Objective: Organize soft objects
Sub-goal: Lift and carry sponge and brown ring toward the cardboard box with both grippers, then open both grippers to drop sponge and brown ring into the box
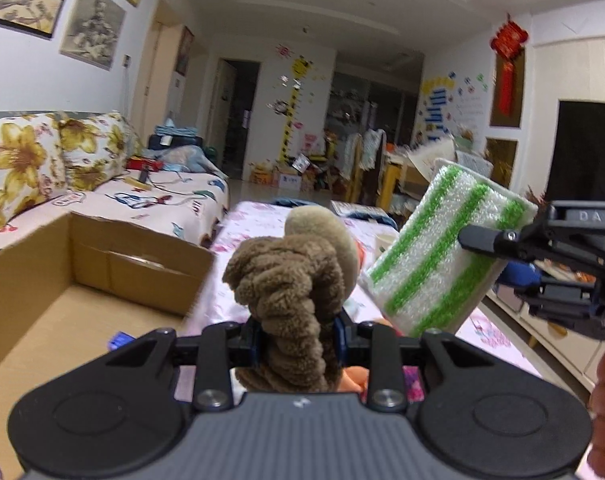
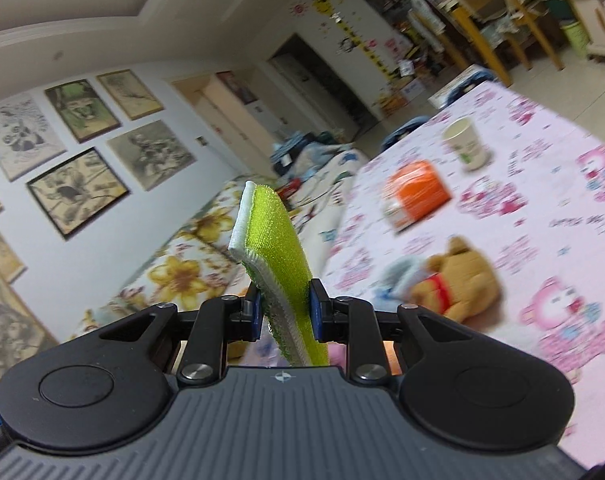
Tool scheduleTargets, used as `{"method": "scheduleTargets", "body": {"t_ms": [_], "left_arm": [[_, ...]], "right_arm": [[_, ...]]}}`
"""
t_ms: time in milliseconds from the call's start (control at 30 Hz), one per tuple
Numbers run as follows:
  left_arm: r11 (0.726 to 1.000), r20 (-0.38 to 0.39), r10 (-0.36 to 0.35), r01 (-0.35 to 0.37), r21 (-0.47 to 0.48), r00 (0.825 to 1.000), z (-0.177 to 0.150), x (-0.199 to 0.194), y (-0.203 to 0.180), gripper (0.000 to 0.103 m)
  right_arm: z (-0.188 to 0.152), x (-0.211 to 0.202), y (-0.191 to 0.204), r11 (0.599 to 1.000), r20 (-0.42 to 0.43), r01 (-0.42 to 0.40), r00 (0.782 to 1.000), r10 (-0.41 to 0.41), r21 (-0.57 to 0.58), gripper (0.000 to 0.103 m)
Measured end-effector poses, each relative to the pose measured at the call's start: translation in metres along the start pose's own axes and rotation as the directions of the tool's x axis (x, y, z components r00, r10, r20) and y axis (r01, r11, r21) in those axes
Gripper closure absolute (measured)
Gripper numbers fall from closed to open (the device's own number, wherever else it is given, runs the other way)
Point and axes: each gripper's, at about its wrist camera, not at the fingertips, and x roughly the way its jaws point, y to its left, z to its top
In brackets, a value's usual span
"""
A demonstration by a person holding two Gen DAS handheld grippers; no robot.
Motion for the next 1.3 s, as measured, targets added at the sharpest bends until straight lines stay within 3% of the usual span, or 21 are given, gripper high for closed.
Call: {"method": "scheduleTargets", "body": {"t_ms": [333, 533, 700, 900, 1167, 1300], "left_arm": [[0.984, 0.081, 0.144, -0.134, -0.120, 0.986, 0.012, -0.016, 0.046, 0.072], [0.935, 0.066, 0.283, -0.259, -0.243, 0.957, 0.013, -0.021, 0.084, 0.072], [0.900, 0.046, 0.358, -0.331, -0.284, 0.933, 0.011, -0.024, 0.102, 0.071], [0.867, 0.020, 0.412, -0.385, -0.317, 0.911, 0.011, -0.025, 0.116, 0.071], [0.831, -0.028, 0.450, -0.430, -0.354, 0.893, 0.008, -0.024, 0.131, 0.071], [0.824, -0.037, 0.463, -0.446, -0.350, 0.886, 0.006, -0.025, 0.131, 0.071]], "right_arm": [[-0.017, 0.033, 0.022, 0.984, -0.105, -0.150, 0.981, 0.161, 0.101, 0.075], [-0.031, 0.049, 0.046, 0.977, -0.178, -0.197, 0.962, 0.209, 0.081, 0.075], [-0.041, 0.062, 0.059, 0.970, -0.233, -0.228, 0.942, 0.243, 0.087, 0.074], [-0.051, 0.078, 0.067, 0.967, -0.290, -0.236, 0.922, 0.255, 0.097, 0.074], [-0.080, 0.103, 0.064, 0.964, -0.429, -0.194, 0.866, 0.256, 0.184, 0.069], [-0.085, 0.099, 0.068, 0.974, -0.452, -0.183, 0.864, 0.224, 0.133, 0.065]]}}
